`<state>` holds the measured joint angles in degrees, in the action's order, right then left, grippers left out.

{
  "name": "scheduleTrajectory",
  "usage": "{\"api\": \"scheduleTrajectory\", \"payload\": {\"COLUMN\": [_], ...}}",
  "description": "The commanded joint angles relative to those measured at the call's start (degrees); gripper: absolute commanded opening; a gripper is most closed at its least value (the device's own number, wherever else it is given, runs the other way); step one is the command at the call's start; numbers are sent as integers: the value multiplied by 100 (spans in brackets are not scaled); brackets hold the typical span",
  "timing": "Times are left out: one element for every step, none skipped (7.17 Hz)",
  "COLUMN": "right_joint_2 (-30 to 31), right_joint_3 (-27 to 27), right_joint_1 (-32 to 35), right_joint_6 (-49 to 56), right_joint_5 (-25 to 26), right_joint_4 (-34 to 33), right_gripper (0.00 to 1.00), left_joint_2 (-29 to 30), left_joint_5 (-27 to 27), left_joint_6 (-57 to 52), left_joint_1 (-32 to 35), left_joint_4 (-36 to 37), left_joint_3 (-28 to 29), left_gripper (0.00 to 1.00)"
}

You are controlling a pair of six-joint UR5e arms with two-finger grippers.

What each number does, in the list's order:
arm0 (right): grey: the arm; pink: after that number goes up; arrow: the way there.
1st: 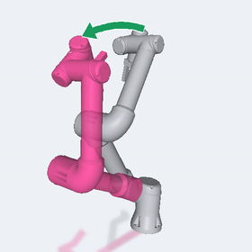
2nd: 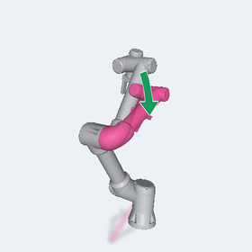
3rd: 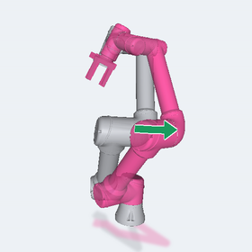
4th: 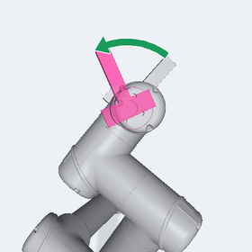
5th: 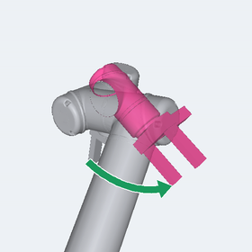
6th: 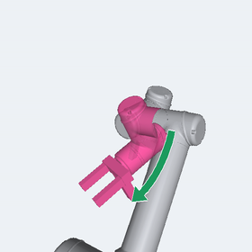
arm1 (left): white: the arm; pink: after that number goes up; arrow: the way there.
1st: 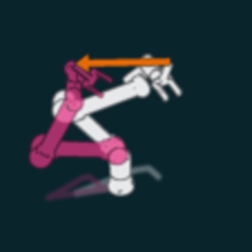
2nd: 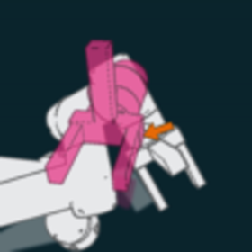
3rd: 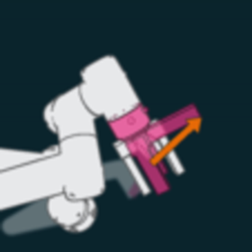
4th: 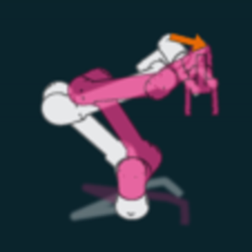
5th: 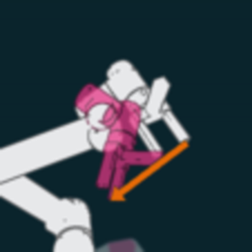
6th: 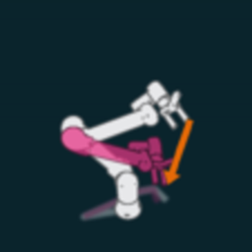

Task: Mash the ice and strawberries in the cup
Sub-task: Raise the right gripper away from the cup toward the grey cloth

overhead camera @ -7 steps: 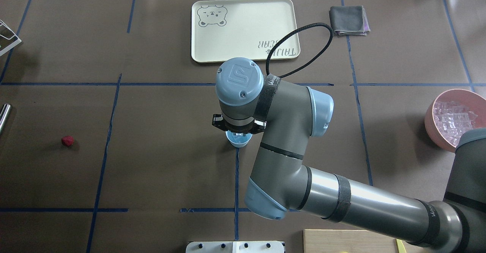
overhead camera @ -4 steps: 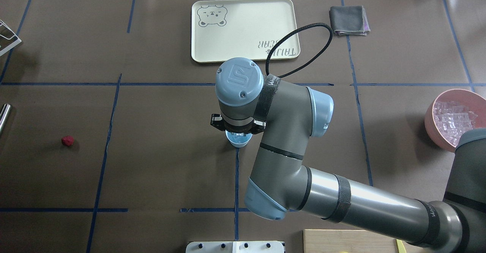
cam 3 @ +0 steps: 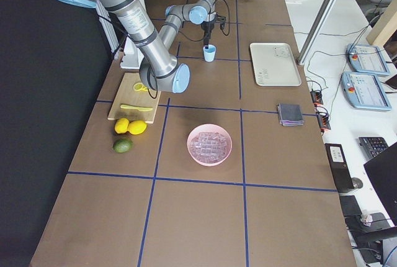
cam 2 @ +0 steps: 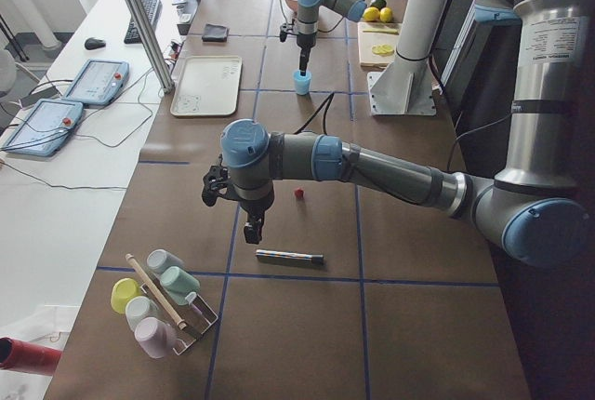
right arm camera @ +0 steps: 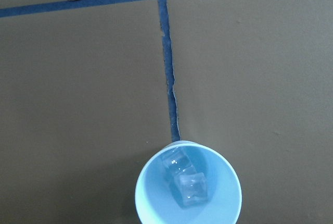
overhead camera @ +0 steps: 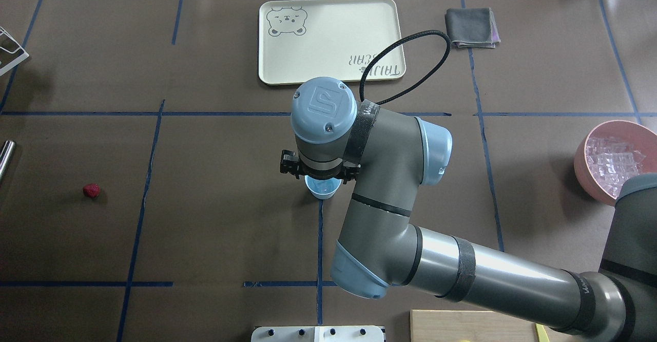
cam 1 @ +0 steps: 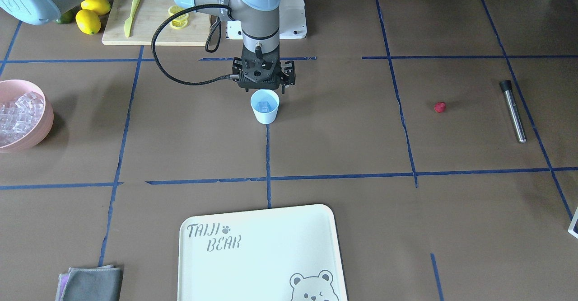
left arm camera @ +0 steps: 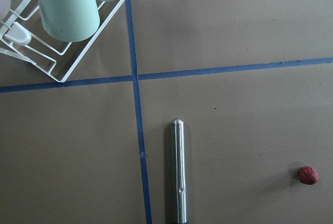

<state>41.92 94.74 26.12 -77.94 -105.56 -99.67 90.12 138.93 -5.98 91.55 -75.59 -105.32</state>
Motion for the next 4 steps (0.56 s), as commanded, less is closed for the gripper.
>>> {"api": "scheduleTrajectory", "payload": {"right_joint_2": [17, 78, 192, 454], "right_joint_3": [157, 376, 587, 798], "right_joint_1": [33, 173, 366, 620], "right_joint_6": [16, 25, 77, 173], "right_joint_5": [0, -35, -70, -157], "right_joint_4": [0, -44, -61, -70], "right_gripper": [99, 99, 99, 99], "left_joint_2": [15, 41, 6, -3], "left_joint_5": [-50, -51, -51, -51], "left_joint_6": [113, 549, 1102, 1795], "left_joint_1": [-23, -180, -573, -1064], "left_joint_4": [-61, -340, -499, -518], "left_joint_3": [-76, -198, -504, -855], "left_gripper": [100, 100, 100, 100]}}
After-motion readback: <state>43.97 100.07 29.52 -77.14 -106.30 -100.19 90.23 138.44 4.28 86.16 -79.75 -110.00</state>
